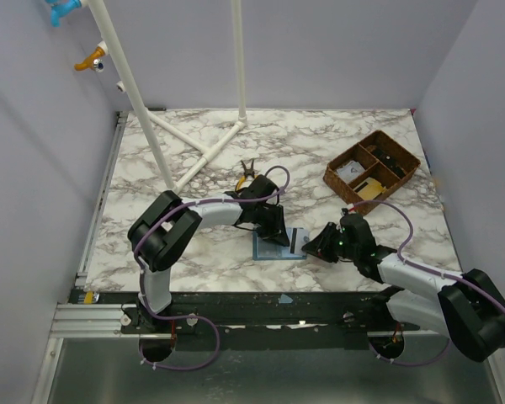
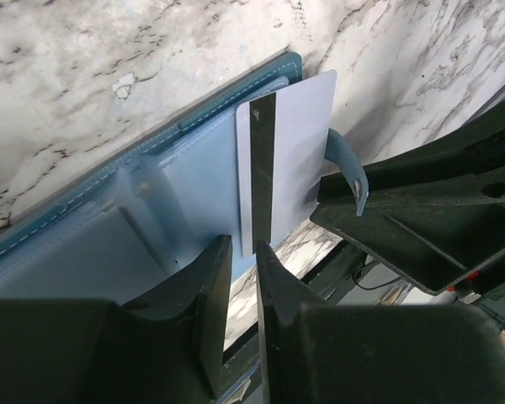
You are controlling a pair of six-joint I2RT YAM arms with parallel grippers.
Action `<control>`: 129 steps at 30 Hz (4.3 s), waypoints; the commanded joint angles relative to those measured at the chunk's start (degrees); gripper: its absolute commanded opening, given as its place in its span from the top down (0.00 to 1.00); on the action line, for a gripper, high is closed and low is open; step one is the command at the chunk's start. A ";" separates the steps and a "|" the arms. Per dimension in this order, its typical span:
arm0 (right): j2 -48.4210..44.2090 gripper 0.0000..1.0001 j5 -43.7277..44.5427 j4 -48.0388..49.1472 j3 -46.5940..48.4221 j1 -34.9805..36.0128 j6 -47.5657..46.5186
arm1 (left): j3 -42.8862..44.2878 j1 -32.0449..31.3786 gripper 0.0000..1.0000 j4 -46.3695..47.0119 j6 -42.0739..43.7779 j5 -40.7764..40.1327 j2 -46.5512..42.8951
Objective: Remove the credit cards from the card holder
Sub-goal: Remove the credit card from the card holder, then place the credit card in the storage box.
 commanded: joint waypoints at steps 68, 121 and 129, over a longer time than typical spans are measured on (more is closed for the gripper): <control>-1.28 0.99 16.51 -29.92 32.28 -0.14 -1.02 | -3.55 9.60 0.41 -17.94 11.80 -11.91 -33.54; 45.85 0.35 18.56 -48.43 78.14 -24.76 -5.24 | 22.23 21.09 0.01 -38.32 21.40 -8.87 -21.33; 44.06 0.20 17.00 -50.09 77.19 -24.67 -5.81 | 20.32 21.44 0.02 -37.12 21.19 -7.63 -22.15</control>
